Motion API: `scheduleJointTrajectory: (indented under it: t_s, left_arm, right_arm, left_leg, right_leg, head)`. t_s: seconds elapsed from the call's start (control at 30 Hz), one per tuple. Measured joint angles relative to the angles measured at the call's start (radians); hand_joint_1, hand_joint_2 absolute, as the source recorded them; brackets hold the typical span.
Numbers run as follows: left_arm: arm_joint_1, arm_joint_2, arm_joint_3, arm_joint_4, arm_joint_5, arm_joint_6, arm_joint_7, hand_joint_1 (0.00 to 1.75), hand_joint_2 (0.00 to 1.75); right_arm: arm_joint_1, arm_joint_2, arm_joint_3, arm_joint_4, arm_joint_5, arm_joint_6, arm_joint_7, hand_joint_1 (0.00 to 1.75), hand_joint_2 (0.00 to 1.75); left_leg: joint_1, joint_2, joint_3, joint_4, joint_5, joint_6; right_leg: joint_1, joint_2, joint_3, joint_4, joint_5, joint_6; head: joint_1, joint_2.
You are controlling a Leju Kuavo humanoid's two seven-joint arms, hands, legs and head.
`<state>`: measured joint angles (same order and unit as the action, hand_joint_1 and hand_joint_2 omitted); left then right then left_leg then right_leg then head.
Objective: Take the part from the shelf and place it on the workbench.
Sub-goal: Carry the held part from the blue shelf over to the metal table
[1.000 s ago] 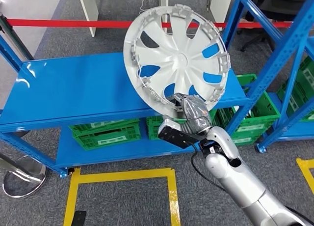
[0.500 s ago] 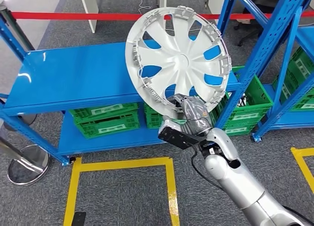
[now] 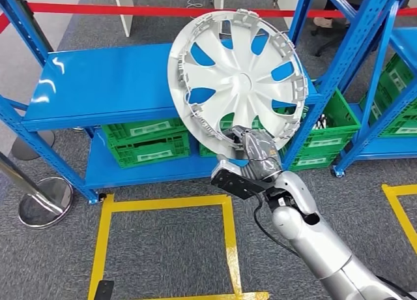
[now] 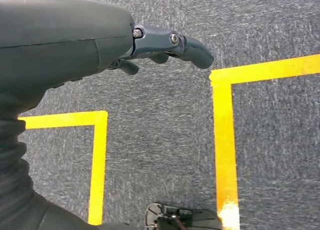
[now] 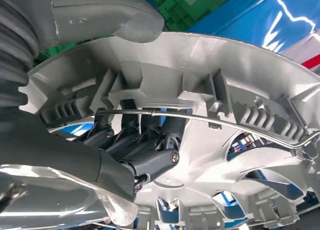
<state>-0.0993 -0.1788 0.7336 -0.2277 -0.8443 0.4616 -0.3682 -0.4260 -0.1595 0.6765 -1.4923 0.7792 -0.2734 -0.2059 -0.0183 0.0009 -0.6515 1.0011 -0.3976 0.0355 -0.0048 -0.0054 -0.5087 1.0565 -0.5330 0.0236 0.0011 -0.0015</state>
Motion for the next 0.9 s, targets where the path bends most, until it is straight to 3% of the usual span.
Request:
scheduleJointTrajectory:
  t_s: [0.03,0.07,0.13,0.2,0.27,0.3,0.33,0.37,0.4,0.47,0.53,0.63,0.7,0.8,0.83,0.87,0.9]
  left_arm:
    - [0.0,0.0,0.0,0.0,-0.001,-0.005,-0.005,0.0,1.75]
    - [0.0,0.0,0.0,0.0,-0.001,-0.011,-0.008,0.0,1.75]
    - [0.002,0.001,0.0,0.0,-0.001,-0.02,-0.013,0.0,1.75]
    - [0.003,0.002,0.0,0.0,-0.001,-0.025,-0.014,0.0,1.75]
    - [0.005,0.003,0.0,0.0,-0.001,-0.027,-0.014,0.0,1.75]
    - [0.006,0.004,0.0,0.0,-0.002,-0.027,-0.014,0.0,1.75]
    - [0.007,0.004,0.0,0.0,-0.002,-0.027,-0.014,0.0,1.75]
    - [0.007,0.004,0.0,0.0,-0.002,-0.027,-0.014,0.0,1.75]
    - [0.007,0.004,0.0,0.0,-0.003,-0.027,-0.014,0.0,1.75]
    - [0.007,0.005,0.0,0.0,-0.003,-0.027,-0.014,0.0,1.75]
    - [0.007,0.005,0.0,0.0,-0.003,-0.027,-0.014,0.0,1.75]
    - [0.008,0.006,0.0,0.0,-0.004,-0.027,-0.014,0.0,1.75]
    - [0.007,0.006,0.0,0.0,-0.003,-0.027,-0.014,0.0,1.75]
    - [0.006,0.006,0.0,0.0,-0.003,-0.027,-0.014,0.0,1.75]
    - [0.007,0.006,0.0,0.0,-0.003,-0.027,-0.014,0.0,1.75]
    - [0.007,0.006,0.0,0.0,-0.003,-0.027,-0.014,0.0,1.75]
    - [0.007,0.006,0.0,0.0,-0.004,-0.027,-0.014,0.0,1.75]
  right_arm:
    - [0.0,0.0,0.0,0.0,-0.001,0.0,0.0,1.75,1.75]
    - [0.0,0.0,0.0,0.0,-0.001,0.0,-0.001,1.75,1.75]
    - [0.0,0.0,-0.001,0.001,-0.003,0.0,-0.001,1.75,1.75]
    - [0.0,0.0,-0.001,0.001,-0.004,0.002,-0.002,1.75,1.75]
    - [0.002,0.0,-0.001,0.002,-0.007,0.002,-0.002,1.75,1.75]
    - [0.004,0.0,-0.001,0.003,-0.008,0.003,-0.002,1.75,1.75]
    - [0.007,0.0,-0.001,0.004,-0.009,0.003,-0.002,1.75,1.75]
    - [0.01,0.0,-0.001,0.006,-0.01,0.003,-0.002,1.75,1.75]
    - [0.011,0.0,-0.001,0.007,-0.011,0.003,-0.002,1.75,1.75]
    - [0.012,0.0,-0.001,0.008,-0.011,0.003,-0.002,1.75,1.75]
    - [0.011,0.0,-0.001,0.008,-0.011,0.003,-0.002,1.75,1.75]
    - [0.01,0.0,-0.001,0.008,-0.011,0.003,-0.002,1.75,1.75]
    - [0.01,0.0,-0.002,0.008,-0.011,0.003,-0.002,1.75,1.75]
    - [0.011,0.0,-0.002,0.008,-0.011,0.003,-0.003,1.75,1.75]
    - [0.013,0.0,-0.002,0.009,-0.011,0.003,-0.003,1.75,1.75]
    - [0.014,0.0,-0.002,0.01,-0.012,0.004,-0.003,1.75,1.75]
    - [0.015,0.0,-0.002,0.01,-0.013,0.006,-0.003,1.75,1.75]
  left_leg:
    - [0.0,0.0,-0.004,0.001,0.009,-0.004]
    - [0.0,0.001,-0.006,0.001,0.017,-0.009]
    - [0.002,0.001,-0.01,0.003,0.021,-0.02]
    - [0.005,-0.001,-0.03,0.054,-0.031,-0.033]
    - [0.012,-0.002,-0.07,0.18,-0.118,-0.044]
    - [0.015,-0.002,-0.086,0.243,-0.147,-0.048]
    - [0.018,-0.002,-0.091,0.281,-0.158,-0.051]
    - [0.02,-0.002,-0.078,0.282,-0.149,-0.053]
    - [0.022,-0.002,-0.049,0.244,-0.127,-0.054]
    - [0.025,-0.002,0.035,0.11,-0.083,-0.052]
    - [0.023,-0.003,0.08,0.028,-0.074,-0.045]
    - [0.021,-0.004,0.078,0.01,-0.075,-0.027]
    - [0.023,-0.003,0.075,0.002,-0.067,-0.012]
    - [0.021,-0.002,0.065,0.001,-0.059,-0.001]
    - [0.02,-0.002,0.063,0.001,-0.058,0.0]
    - [0.019,-0.002,0.062,0.001,-0.057,0.0]
    - [0.019,-0.002,0.062,0.002,-0.056,0.0]
  right_leg:
    - [0.003,-0.001,0.036,-0.056,-0.016,-0.003]
    - [0.005,-0.001,0.052,-0.087,-0.029,-0.005]
    - [0.004,-0.001,0.042,-0.094,-0.02,-0.016]
    - [0.001,-0.003,0.035,-0.097,-0.003,-0.033]
    - [0.001,-0.004,0.023,-0.095,0.013,-0.04]
    - [0.001,-0.004,0.014,-0.094,0.019,-0.039]
    - [0.002,-0.004,0.006,-0.091,0.023,-0.038]
    - [0.002,-0.004,-0.002,-0.087,0.026,-0.036]
    - [0.001,-0.004,-0.009,-0.081,0.028,-0.035]
    - [0.002,-0.004,-0.019,-0.069,0.027,-0.03]
    - [0.004,-0.003,-0.029,-0.061,0.028,-0.021]
    - [0.002,-0.002,-0.041,-0.057,0.03,-0.004]
    - [0.0,0.0,-0.067,-0.015,-0.002,0.005]
    - [-0.001,0.002,-0.158,0.18,-0.093,0.014]
    - [-0.002,0.002,-0.181,0.229,-0.105,0.016]
    - [-0.002,0.002,-0.185,0.239,-0.097,0.016]
    - [-0.003,0.002,-0.166,0.203,-0.068,0.015]
  head:
    - [0.0,0.0]
    - [0.0,0.0]
    - [0.001,0.0]
    - [-0.004,0.0]
    - [-0.008,0.0]
    - [-0.008,0.0]
    - [-0.008,0.0]
    - [-0.008,0.0]
    - [-0.008,0.0]
    - [-0.008,0.0]
    - [-0.008,0.0]
    - [-0.008,0.0]
    - [-0.006,0.0]
    - [-0.005,0.0]
    - [-0.005,0.0]
    - [-0.005,0.0]
    - [-0.005,0.0]
